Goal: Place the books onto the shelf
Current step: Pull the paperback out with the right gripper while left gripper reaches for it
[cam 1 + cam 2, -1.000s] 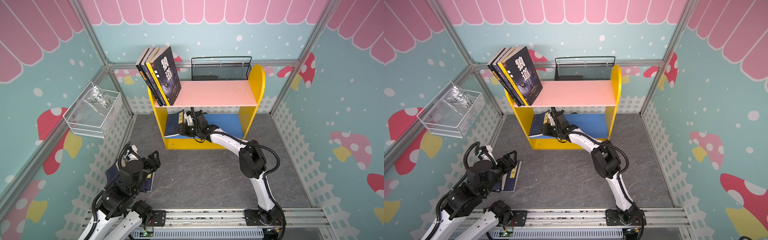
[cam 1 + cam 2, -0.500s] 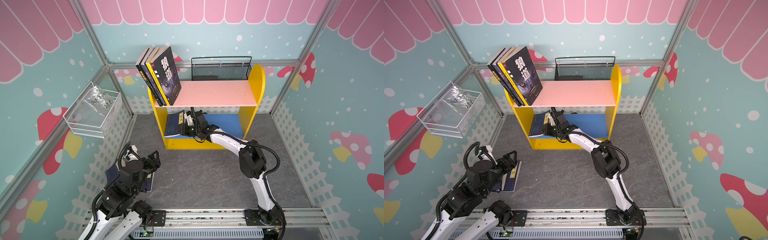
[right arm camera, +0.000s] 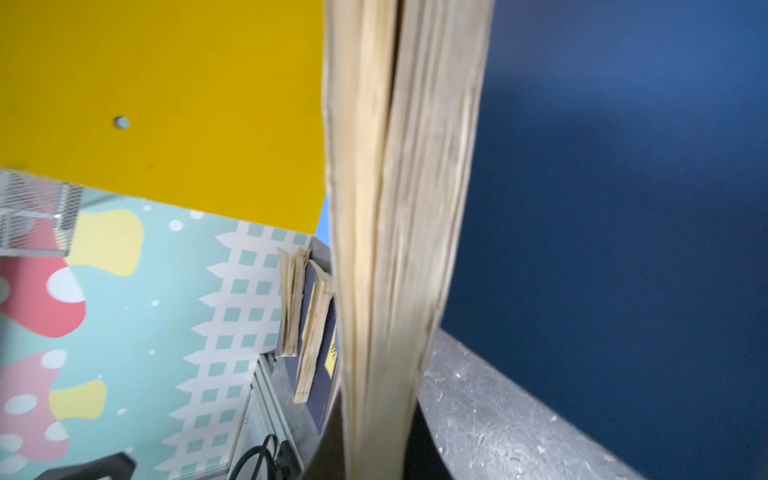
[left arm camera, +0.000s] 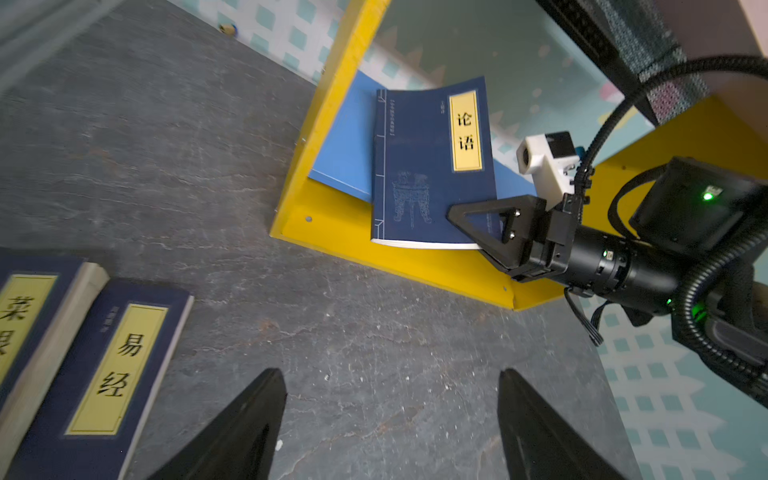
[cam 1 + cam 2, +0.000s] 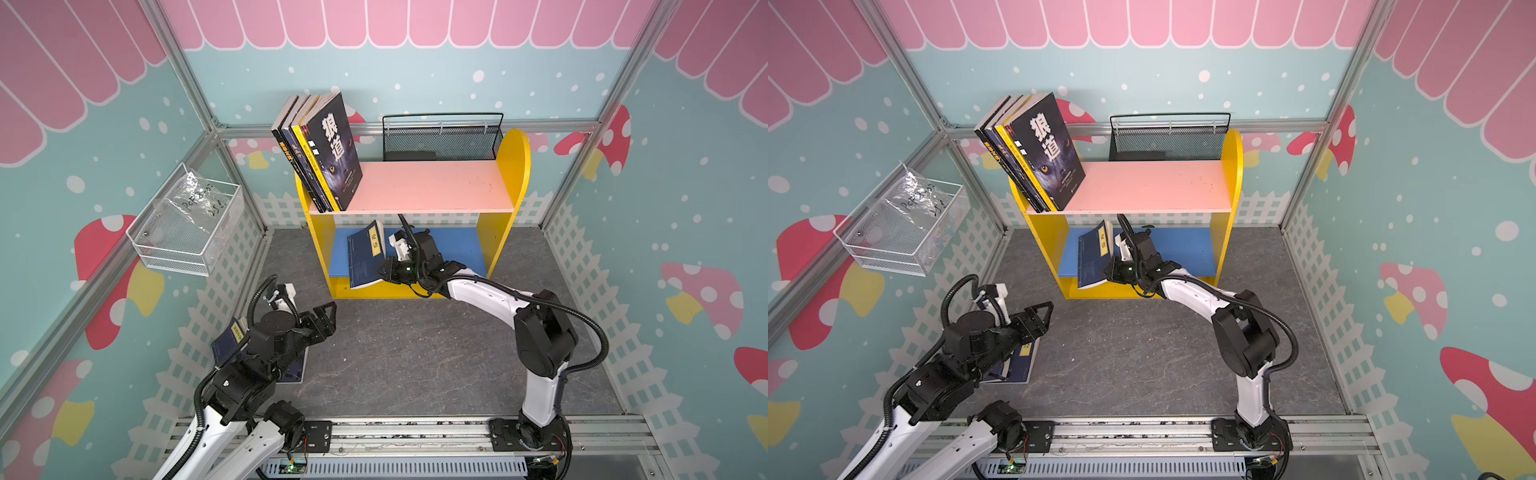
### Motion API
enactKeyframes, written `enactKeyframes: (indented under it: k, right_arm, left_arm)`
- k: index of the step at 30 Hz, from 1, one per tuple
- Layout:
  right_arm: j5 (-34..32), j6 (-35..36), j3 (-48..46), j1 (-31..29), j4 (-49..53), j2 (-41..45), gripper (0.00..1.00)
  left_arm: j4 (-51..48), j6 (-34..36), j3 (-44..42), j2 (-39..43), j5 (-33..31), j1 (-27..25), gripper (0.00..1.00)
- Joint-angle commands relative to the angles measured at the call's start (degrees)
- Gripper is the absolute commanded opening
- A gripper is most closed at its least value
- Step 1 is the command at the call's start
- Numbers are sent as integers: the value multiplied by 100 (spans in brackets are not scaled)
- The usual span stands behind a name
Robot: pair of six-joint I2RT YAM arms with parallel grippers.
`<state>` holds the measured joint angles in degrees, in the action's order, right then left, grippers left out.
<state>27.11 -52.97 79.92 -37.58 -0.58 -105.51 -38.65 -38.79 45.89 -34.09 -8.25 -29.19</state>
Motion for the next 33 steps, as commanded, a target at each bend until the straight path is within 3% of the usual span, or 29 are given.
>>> enactKeyframes:
  k: [1,9,10,16,24,28,33]
  right_arm:
    - [825,-50,-721,193,-909,974,8]
    - [1759,39,-2351,501,-775,3152,9]
    - [1894,33,-2483,501,-760,3384,9]
    - [2445,178,-2809,503,-413,4479,9]
    - [2684,330,-2829,501,-223,4605,9]
    - [2772,369,-2689,503,-261,4502,9]
    - [3122,299,-2638,501,-463,4380,10]
  left_arm:
    - [338,308,163,-291,1114,36,82]
    - [1474,113,-186,-497,2371,36,89]
    - [1604,61,-194,-573,2546,36,99]
    - [2462,-259,-296,-934,3219,37,99]
    - [3978,-841,-203,-1200,4342,36,97]
    - [4136,-957,-181,-1138,4425,37,97]
    - [4185,-915,35,-1327,4514,36,83]
